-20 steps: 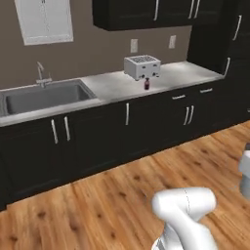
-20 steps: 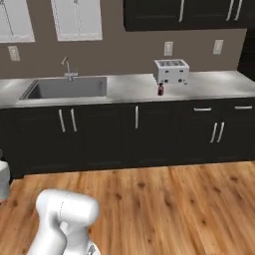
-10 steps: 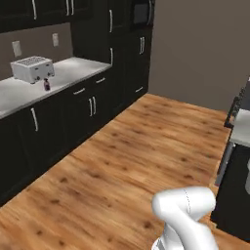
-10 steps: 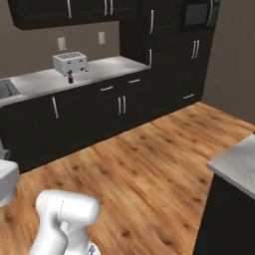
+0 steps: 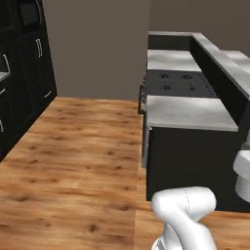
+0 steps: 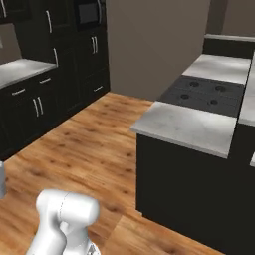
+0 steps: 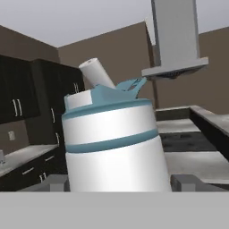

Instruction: Move the drinks to the dining counter.

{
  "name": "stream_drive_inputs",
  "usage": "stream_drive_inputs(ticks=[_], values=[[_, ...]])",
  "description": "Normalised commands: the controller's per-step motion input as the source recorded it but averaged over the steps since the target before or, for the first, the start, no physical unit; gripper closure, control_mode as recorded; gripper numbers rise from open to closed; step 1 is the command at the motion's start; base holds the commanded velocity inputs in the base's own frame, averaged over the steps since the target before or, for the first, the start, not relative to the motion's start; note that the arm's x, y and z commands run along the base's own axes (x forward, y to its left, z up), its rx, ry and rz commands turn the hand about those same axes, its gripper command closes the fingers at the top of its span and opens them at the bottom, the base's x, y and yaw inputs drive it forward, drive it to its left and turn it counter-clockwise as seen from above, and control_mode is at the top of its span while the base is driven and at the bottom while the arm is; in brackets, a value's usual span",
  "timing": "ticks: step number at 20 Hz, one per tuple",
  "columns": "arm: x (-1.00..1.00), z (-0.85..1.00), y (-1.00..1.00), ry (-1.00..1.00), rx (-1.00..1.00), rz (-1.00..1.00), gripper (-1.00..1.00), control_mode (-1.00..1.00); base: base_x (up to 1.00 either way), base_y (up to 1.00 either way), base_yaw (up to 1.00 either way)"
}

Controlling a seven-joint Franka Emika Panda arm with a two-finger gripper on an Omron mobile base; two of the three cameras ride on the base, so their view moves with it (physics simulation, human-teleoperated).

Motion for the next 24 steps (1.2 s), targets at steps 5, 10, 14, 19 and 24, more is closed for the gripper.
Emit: stream_drive_inputs(ticks=[5, 10, 14, 19, 24], values=[[0.00, 0.00, 0.00, 0.00, 0.00, 0.00, 1.00, 1.00, 0.05, -1.00, -0.25], [0.00, 0.00, 0.00, 0.00, 0.00, 0.00, 1.00, 1.00, 0.00, -1.00, -0.15], [0.00, 0.00, 0.00, 0.00, 0.00, 0.00, 1.00, 1.00, 0.03, -1.00, -0.13], [0.00, 0.00, 0.00, 0.00, 0.00, 0.00, 1.00, 1.00, 0.14, -1.00, -0.09], [0.00, 0.00, 0.00, 0.00, 0.00, 0.00, 1.00, 1.00, 0.87, -1.00, -0.01]])
